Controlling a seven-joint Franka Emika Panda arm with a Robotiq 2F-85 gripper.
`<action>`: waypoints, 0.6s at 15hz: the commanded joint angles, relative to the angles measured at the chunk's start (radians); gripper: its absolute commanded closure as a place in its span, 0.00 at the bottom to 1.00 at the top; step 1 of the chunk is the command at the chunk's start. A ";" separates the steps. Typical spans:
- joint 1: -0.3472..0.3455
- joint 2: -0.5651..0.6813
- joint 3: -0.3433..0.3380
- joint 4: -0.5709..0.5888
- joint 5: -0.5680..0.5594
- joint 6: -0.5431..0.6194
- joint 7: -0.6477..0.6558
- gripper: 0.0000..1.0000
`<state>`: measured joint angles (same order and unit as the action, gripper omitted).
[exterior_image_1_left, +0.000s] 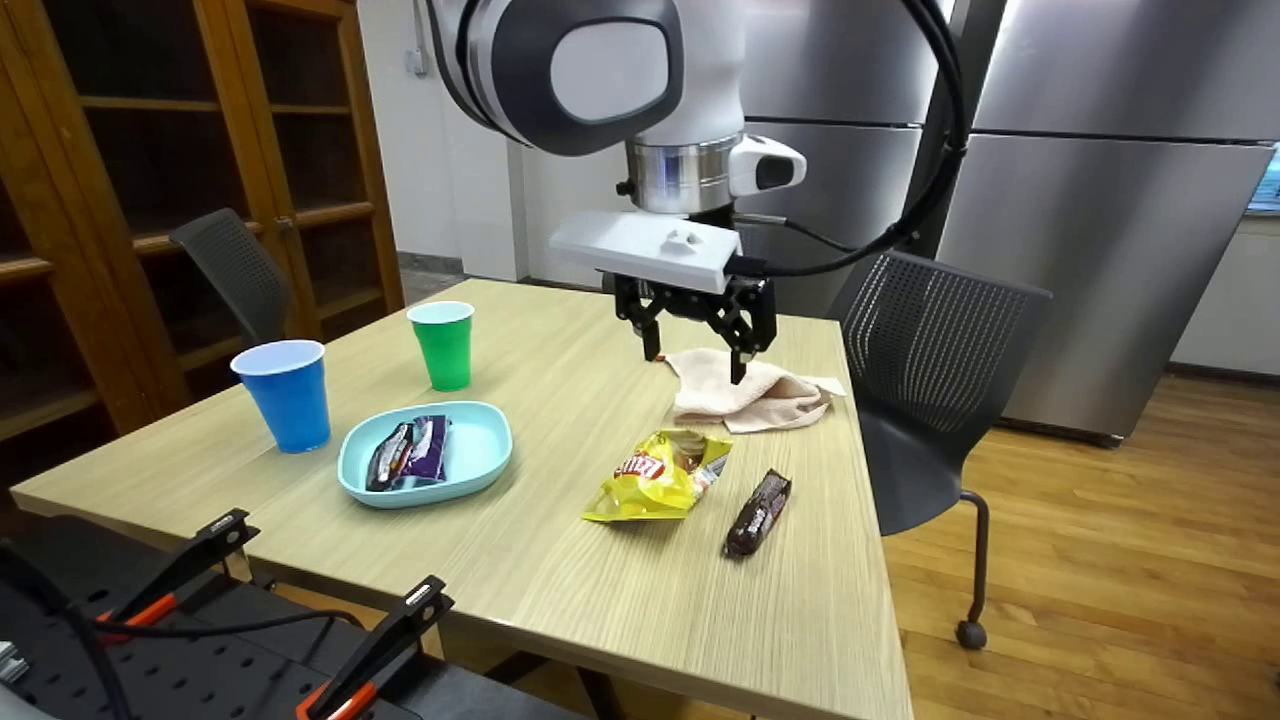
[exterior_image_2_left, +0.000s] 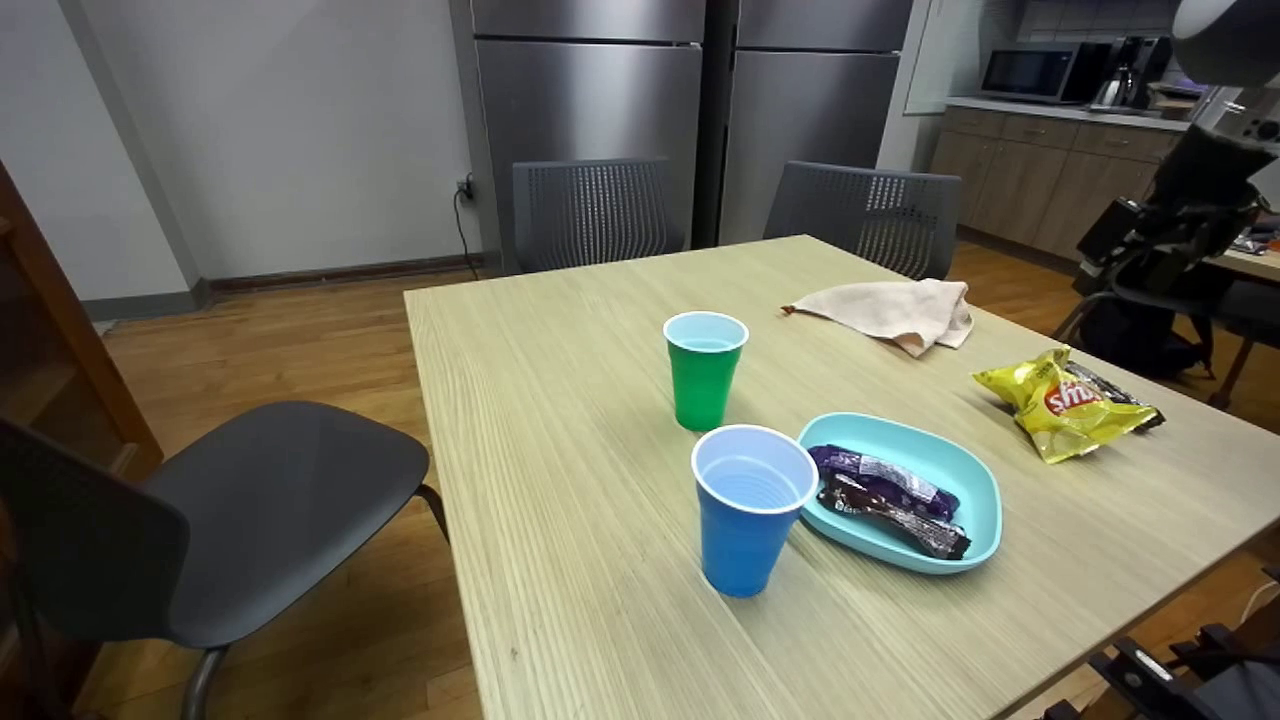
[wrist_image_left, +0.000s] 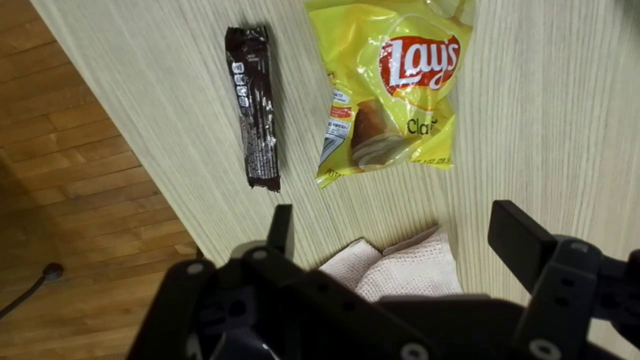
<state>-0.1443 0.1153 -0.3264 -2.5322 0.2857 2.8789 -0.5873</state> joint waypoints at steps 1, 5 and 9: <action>-0.055 0.083 0.027 0.083 0.098 -0.022 -0.167 0.00; -0.094 0.163 0.040 0.143 0.158 -0.022 -0.261 0.00; -0.116 0.238 0.044 0.190 0.160 -0.019 -0.272 0.00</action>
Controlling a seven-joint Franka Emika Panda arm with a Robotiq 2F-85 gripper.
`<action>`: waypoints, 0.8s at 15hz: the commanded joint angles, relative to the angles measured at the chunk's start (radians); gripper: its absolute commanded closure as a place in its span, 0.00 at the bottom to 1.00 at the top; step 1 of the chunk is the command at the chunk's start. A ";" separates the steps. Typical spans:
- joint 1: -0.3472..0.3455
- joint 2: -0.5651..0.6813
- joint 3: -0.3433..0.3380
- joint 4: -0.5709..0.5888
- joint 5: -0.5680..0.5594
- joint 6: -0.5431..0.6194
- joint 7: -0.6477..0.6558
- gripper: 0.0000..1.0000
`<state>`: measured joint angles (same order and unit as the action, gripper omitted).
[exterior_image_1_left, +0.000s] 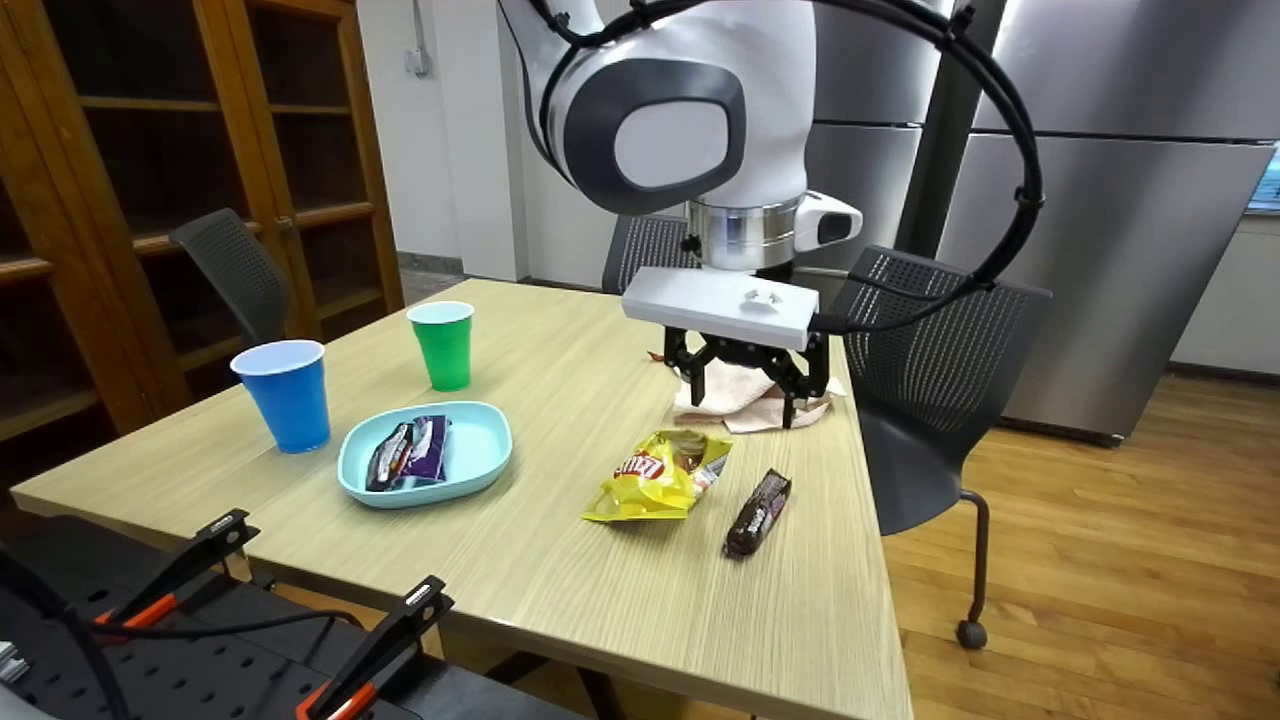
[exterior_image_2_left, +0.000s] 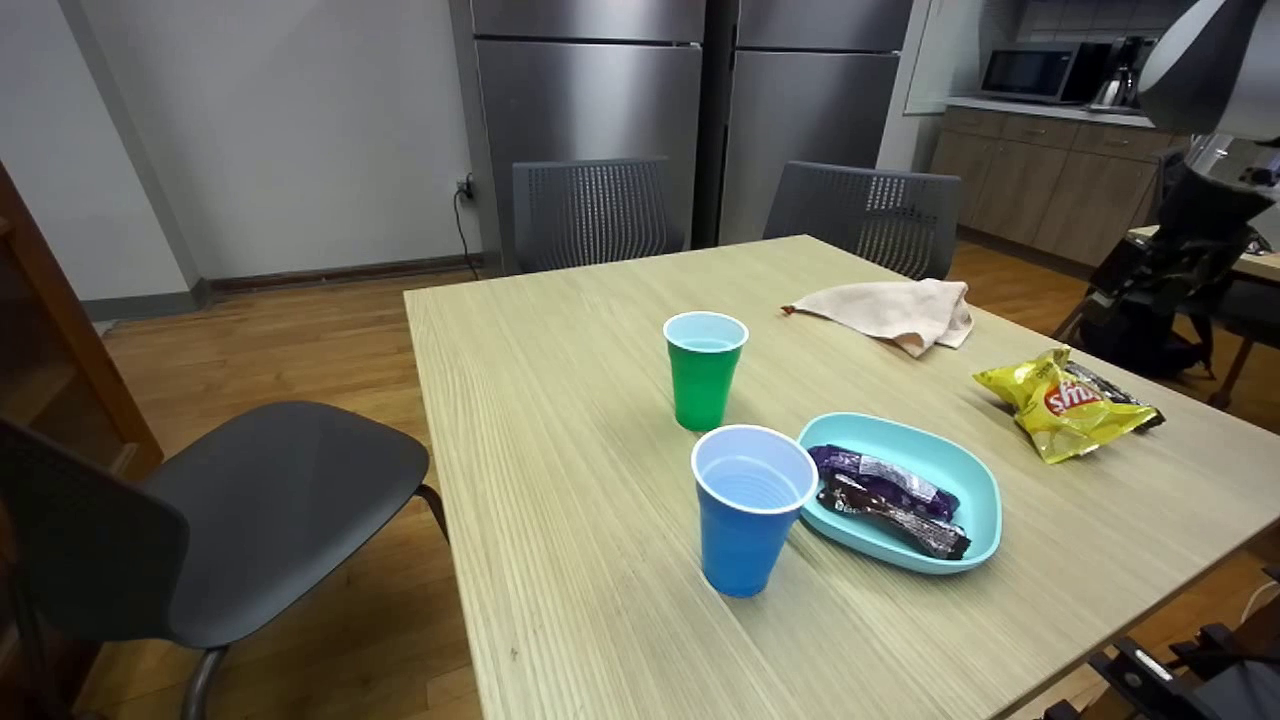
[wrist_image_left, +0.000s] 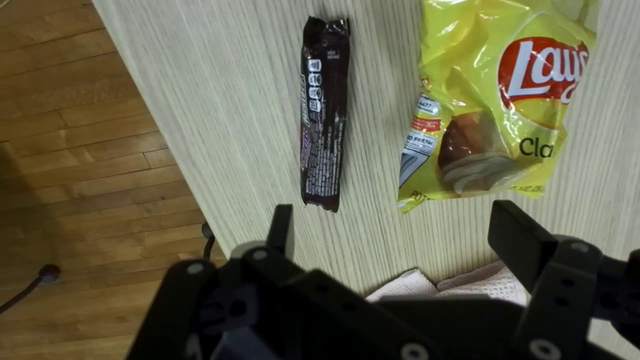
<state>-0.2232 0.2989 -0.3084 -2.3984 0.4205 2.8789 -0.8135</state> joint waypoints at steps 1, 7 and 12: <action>-0.040 0.071 0.027 0.065 0.024 -0.016 -0.042 0.00; -0.058 0.158 0.028 0.123 0.016 -0.021 -0.023 0.00; -0.077 0.198 0.024 0.146 0.011 -0.017 -0.024 0.00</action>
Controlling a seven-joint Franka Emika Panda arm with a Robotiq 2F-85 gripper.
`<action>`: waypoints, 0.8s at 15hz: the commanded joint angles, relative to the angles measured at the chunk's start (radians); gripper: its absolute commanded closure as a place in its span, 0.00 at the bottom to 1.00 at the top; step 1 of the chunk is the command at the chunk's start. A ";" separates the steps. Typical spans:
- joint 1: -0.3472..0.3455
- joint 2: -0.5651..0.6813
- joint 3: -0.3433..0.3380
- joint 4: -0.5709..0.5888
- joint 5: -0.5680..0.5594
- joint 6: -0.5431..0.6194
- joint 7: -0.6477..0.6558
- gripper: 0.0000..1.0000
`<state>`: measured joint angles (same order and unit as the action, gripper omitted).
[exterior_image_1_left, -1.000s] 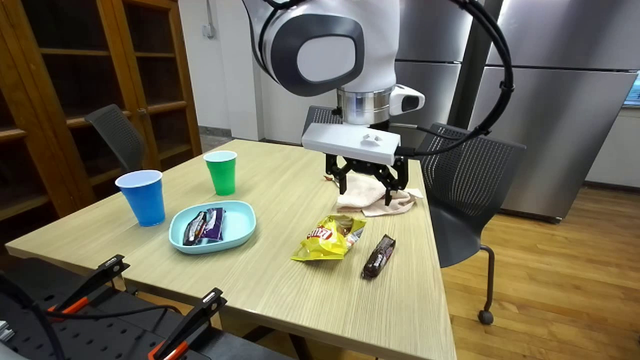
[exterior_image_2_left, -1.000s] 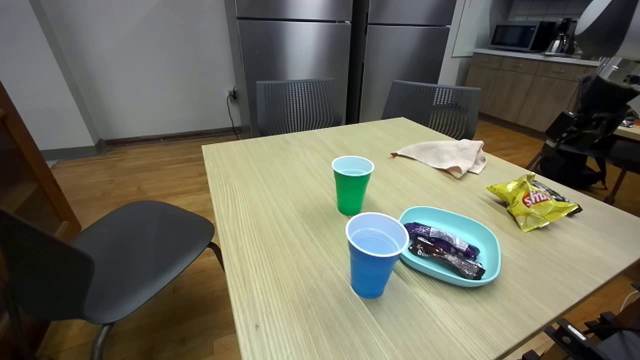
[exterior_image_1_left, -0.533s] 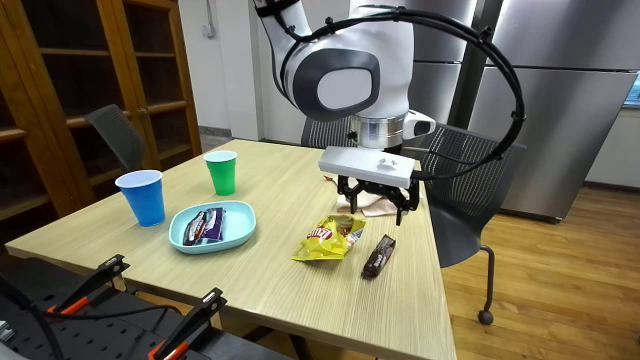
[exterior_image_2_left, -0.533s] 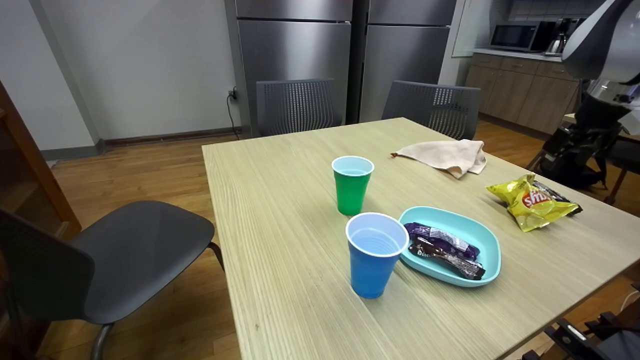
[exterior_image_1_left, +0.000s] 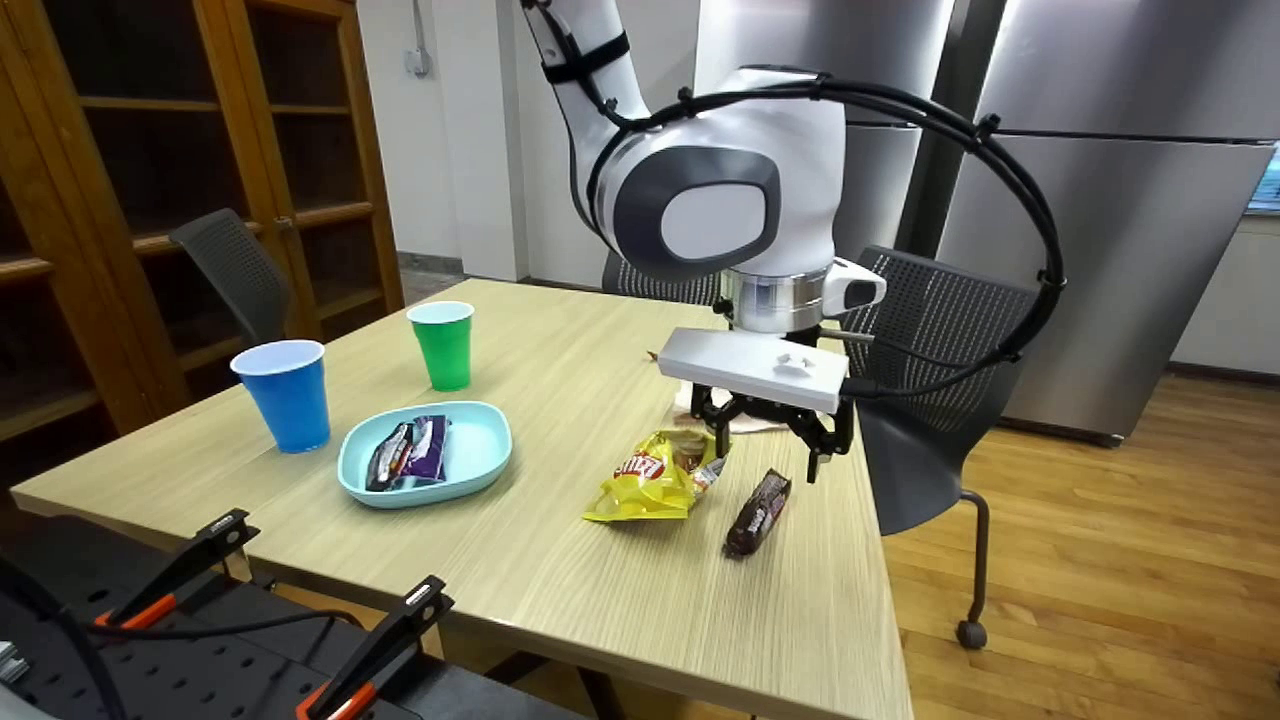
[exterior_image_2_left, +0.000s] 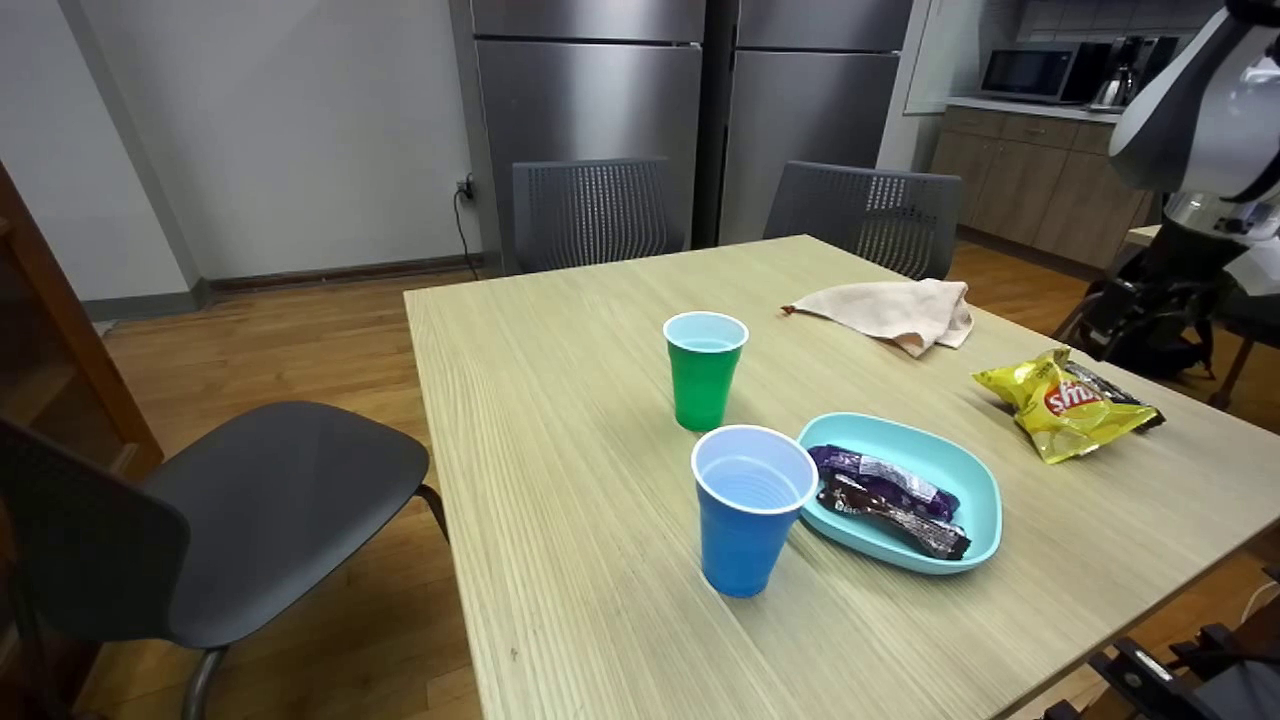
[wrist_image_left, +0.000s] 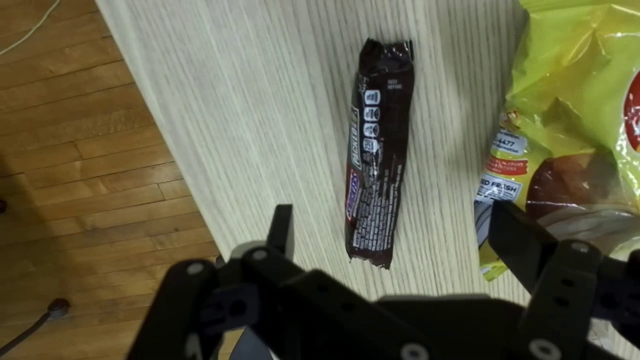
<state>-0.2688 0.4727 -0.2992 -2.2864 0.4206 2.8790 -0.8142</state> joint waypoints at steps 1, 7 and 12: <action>-0.037 0.035 0.016 0.040 0.010 -0.020 -0.023 0.00; -0.185 0.079 0.130 0.067 -0.171 -0.010 0.092 0.00; -0.260 0.110 0.180 0.093 -0.239 -0.010 0.123 0.00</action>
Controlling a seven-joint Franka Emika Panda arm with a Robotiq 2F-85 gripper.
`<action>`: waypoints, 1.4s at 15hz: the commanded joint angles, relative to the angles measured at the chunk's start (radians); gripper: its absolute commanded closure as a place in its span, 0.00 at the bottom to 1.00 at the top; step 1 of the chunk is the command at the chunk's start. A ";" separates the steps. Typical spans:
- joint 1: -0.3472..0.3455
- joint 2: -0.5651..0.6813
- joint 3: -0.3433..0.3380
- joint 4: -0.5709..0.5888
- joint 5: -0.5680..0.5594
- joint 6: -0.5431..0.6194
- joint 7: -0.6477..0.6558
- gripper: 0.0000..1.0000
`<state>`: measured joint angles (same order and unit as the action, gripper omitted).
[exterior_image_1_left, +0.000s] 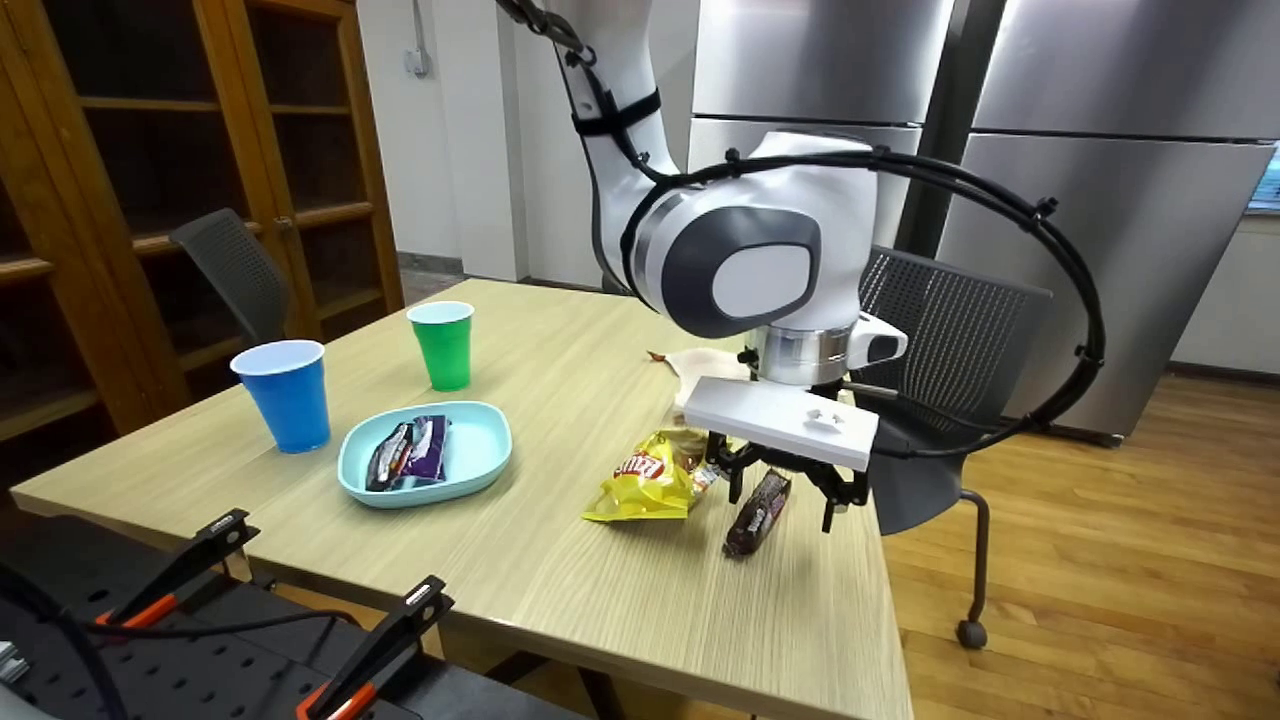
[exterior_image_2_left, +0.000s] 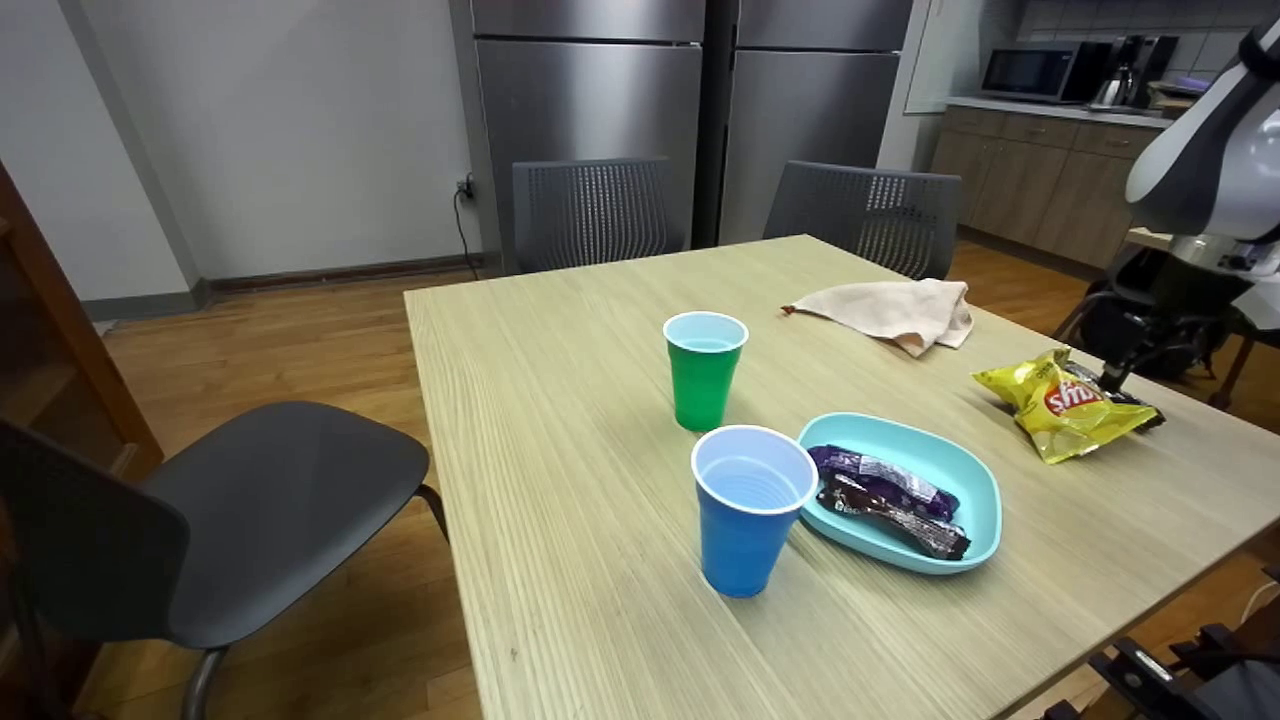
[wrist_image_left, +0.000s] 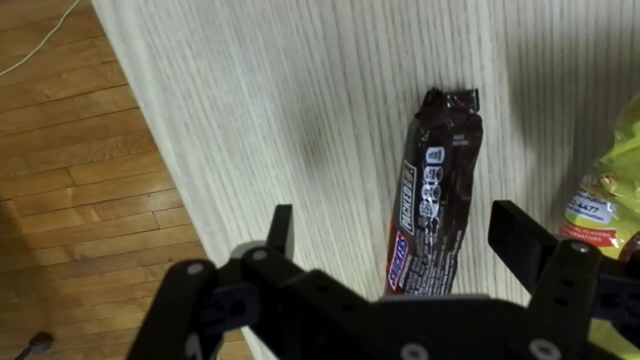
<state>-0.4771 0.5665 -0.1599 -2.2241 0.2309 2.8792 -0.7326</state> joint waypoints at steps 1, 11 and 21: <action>-0.059 0.021 0.046 0.033 -0.057 -0.005 0.050 0.00; -0.076 0.050 0.077 0.057 -0.083 0.008 0.110 0.00; -0.078 0.059 0.083 0.072 -0.121 0.006 0.151 0.51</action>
<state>-0.5277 0.6241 -0.1024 -2.1655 0.1473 2.8825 -0.6179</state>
